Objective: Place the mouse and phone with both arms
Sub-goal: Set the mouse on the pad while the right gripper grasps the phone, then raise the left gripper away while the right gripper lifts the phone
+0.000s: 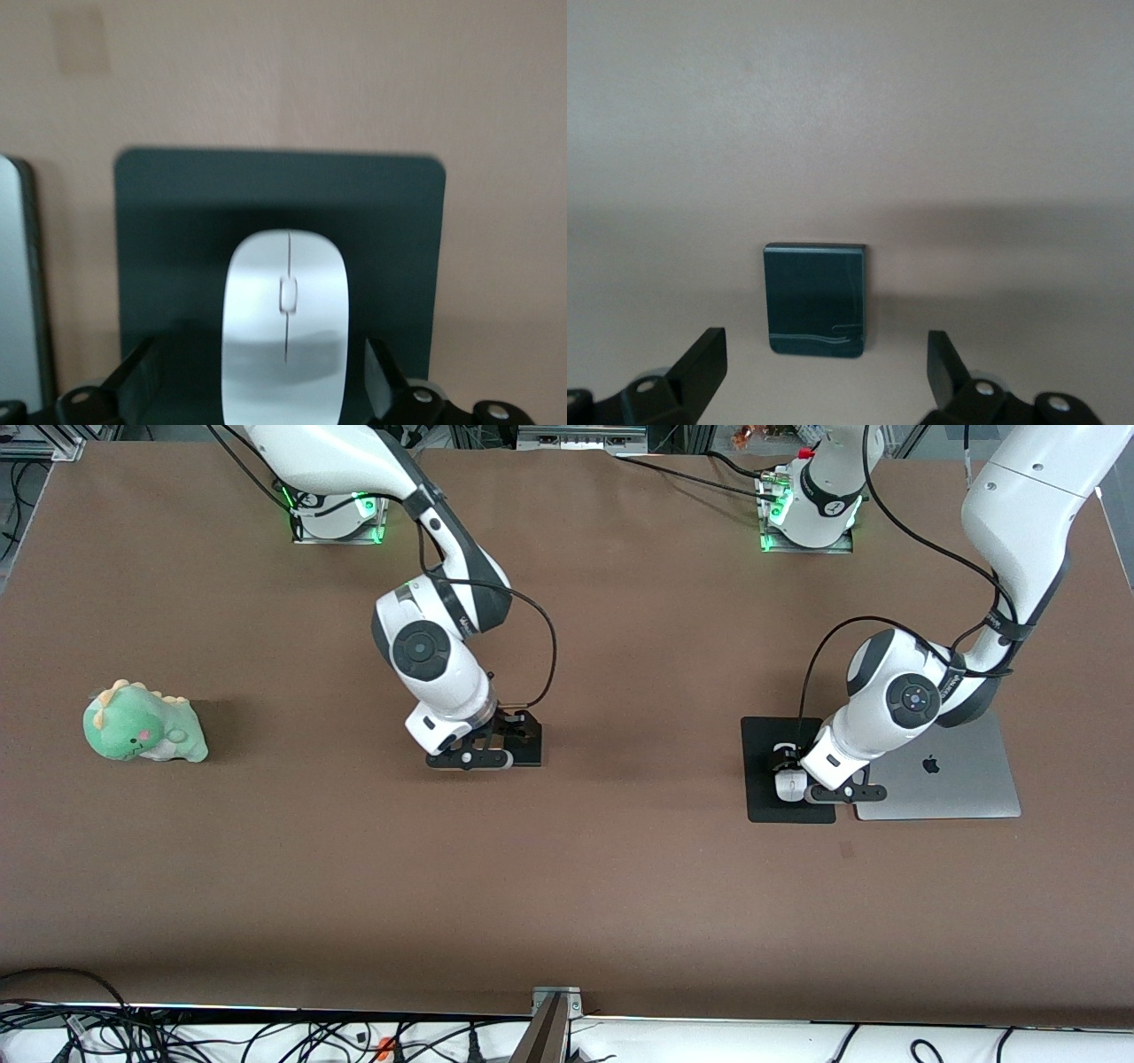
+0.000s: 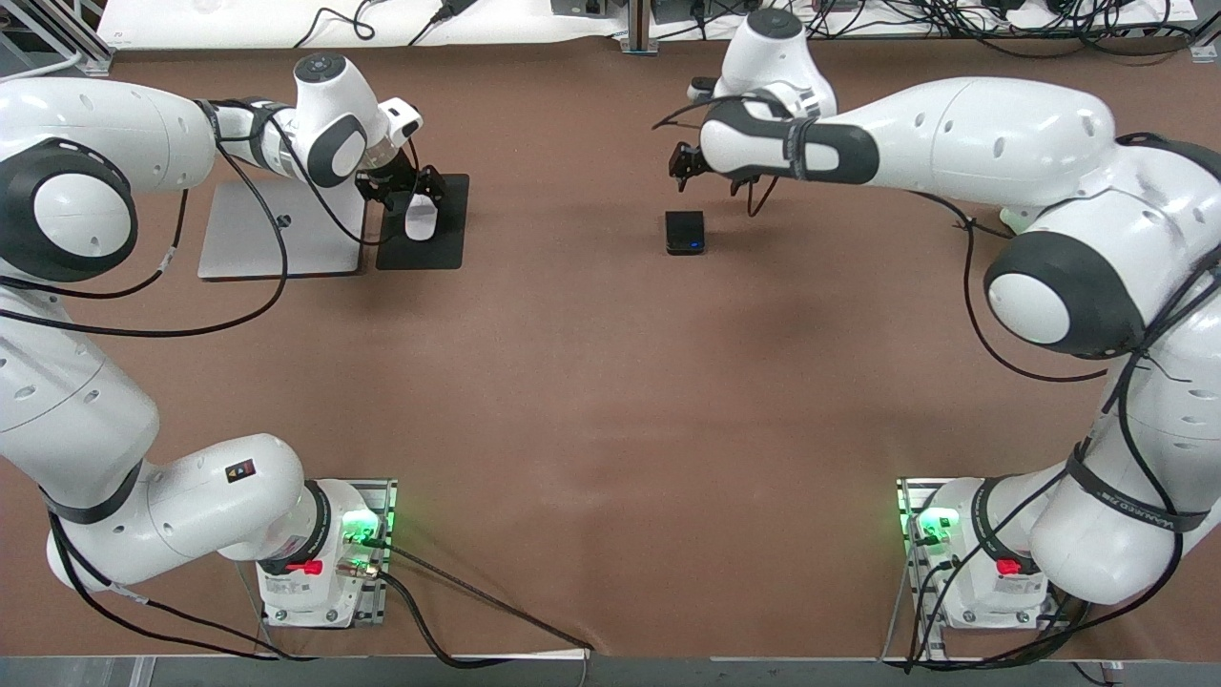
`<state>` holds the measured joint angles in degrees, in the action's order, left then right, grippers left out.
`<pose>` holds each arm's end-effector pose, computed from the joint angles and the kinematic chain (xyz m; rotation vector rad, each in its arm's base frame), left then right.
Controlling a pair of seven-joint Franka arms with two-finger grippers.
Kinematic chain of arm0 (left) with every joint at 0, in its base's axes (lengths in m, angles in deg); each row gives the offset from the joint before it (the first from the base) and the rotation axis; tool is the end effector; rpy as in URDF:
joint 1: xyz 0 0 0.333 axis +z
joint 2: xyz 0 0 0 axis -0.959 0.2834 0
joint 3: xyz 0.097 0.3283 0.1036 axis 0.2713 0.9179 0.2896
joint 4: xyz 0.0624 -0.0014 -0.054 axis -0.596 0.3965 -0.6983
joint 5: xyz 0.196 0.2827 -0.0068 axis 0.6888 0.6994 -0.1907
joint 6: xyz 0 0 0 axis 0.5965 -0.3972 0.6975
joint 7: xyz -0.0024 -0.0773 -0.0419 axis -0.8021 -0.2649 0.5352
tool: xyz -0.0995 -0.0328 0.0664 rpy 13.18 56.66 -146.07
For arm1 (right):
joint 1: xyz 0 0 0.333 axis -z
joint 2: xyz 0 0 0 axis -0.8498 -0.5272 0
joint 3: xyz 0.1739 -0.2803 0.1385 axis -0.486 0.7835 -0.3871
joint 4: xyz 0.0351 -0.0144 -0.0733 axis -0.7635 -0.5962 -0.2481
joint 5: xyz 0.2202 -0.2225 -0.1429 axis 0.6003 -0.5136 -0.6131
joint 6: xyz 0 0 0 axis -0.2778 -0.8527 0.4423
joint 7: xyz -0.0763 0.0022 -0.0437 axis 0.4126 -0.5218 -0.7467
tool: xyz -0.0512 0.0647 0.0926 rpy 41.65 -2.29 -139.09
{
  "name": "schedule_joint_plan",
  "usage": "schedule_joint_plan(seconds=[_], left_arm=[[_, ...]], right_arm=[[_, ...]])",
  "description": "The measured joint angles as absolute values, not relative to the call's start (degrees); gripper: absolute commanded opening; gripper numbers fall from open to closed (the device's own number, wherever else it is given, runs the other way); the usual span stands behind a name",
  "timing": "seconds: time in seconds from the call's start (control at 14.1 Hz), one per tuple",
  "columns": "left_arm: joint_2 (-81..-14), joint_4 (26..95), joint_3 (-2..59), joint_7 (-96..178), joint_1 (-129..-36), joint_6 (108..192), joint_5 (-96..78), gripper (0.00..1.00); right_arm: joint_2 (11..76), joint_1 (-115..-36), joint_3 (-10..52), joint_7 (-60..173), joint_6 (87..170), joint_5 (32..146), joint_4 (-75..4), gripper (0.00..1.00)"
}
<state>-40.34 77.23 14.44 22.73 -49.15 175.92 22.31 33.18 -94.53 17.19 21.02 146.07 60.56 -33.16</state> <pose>0.5832 -0.0591 0.2568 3.0772 0.0672 -0.0071 0.5476 0.3891 0.3123 -3.0370 0.0297 0.0123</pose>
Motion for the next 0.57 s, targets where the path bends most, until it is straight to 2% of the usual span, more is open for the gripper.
schedule_joint_plan(seconds=[0.28,0.57], left_arm=[[-42.85,74.15,13.29,22.89,-47.00,174.14,22.31,1.00],[-51.20,72.80,6.64,22.67,-43.93,162.53,21.63,1.00]], right_arm=[[29.33,-95.29,17.27,16.69,149.60,56.85,-33.14,1.00],[27.45,-96.73,17.28,13.29,151.59,55.35,-33.09,1.00]])
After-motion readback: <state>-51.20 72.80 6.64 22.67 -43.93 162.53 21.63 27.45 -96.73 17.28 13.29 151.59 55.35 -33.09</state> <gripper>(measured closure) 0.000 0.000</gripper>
